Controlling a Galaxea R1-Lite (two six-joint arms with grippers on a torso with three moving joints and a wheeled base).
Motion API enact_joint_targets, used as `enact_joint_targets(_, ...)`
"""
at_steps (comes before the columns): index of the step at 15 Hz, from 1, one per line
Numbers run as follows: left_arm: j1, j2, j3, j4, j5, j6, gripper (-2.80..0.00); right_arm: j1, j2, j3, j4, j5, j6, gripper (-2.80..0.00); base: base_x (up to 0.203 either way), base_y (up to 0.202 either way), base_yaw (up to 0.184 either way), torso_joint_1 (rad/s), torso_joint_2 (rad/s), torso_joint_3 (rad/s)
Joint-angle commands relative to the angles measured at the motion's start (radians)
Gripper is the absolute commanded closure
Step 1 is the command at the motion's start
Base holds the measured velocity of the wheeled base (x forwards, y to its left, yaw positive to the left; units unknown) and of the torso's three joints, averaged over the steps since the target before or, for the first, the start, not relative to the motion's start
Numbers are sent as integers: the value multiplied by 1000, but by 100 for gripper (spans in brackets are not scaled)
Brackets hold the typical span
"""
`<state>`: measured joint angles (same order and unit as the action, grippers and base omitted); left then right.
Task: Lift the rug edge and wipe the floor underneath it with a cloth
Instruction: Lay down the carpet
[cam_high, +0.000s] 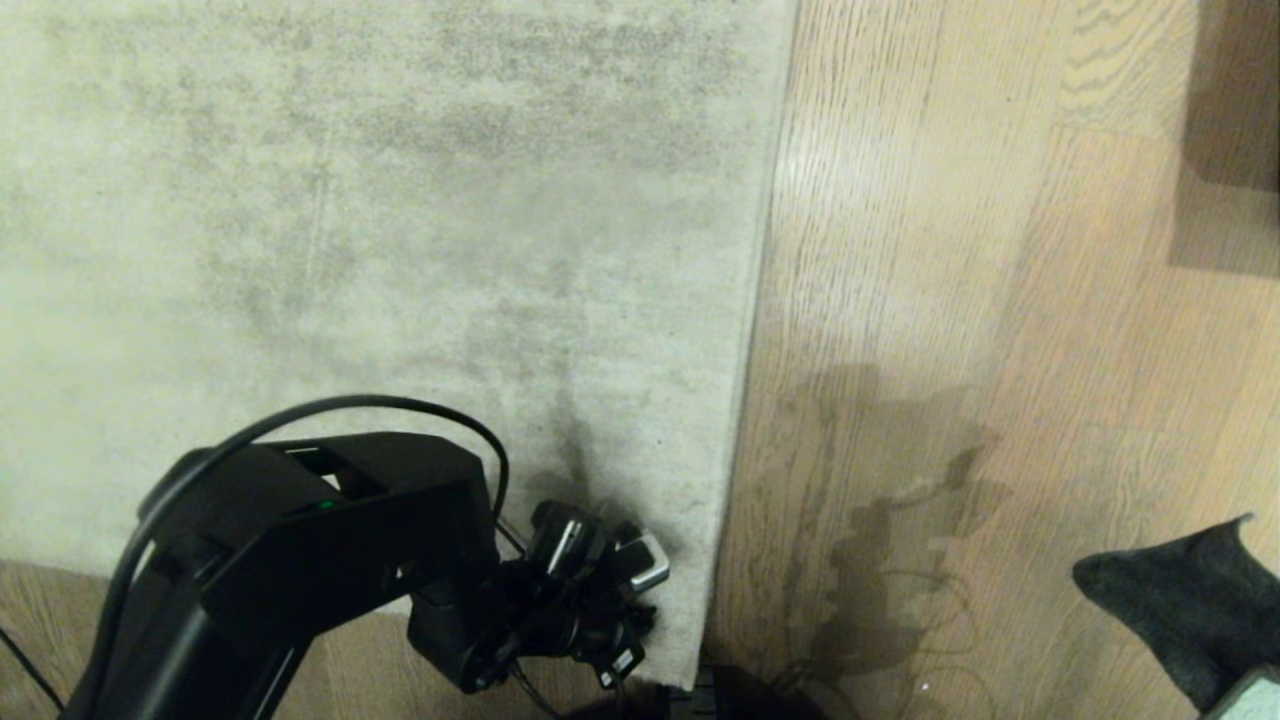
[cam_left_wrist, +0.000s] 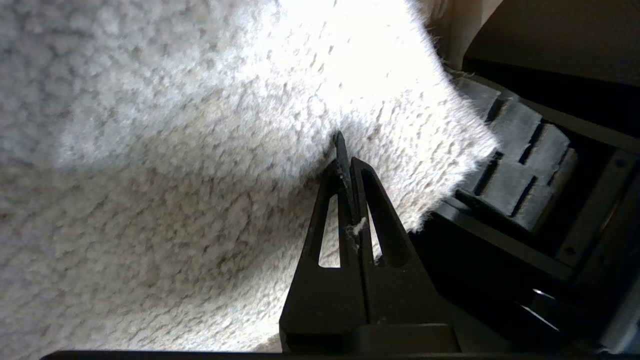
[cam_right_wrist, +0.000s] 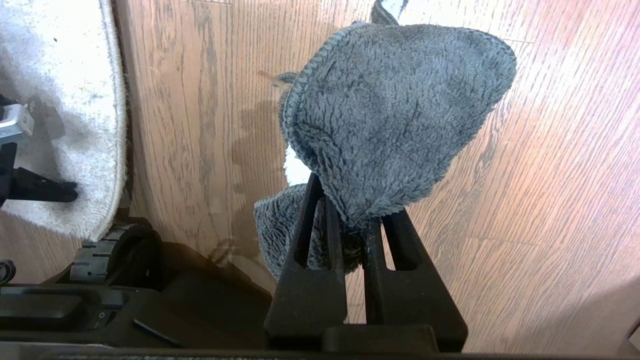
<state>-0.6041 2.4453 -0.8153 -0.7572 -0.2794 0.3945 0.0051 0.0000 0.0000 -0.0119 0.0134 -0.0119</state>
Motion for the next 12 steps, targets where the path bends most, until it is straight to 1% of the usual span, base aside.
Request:
enact_joint_targets(1, 3, 11, -4, -5, -4, 3, 0, 1, 0, 0, 0, 0, 0, 0, 0, 0, 0, 0, 0, 0)
enact_joint_targets(4, 12, 9, -2, -12, -4, 17, 0, 1, 2, 0, 0, 0, 0, 0, 0, 0, 0, 0, 0, 0)
enact_joint_targets(6, 23, 29, -9, -70, -3, 44, 0, 1, 1, 0, 0, 0, 0, 0, 0, 0, 0, 0, 0, 0)
enact_joint_targets(10, 29, 62, -31, -187, -4, 51, 0, 1, 1, 0, 0, 0, 0, 0, 0, 0, 0, 0, 0, 0)
enact_joint_targets(12, 23, 69, -31, -225, -4, 50, 0, 1, 2, 0, 0, 0, 0, 0, 0, 0, 0, 0, 0, 0)
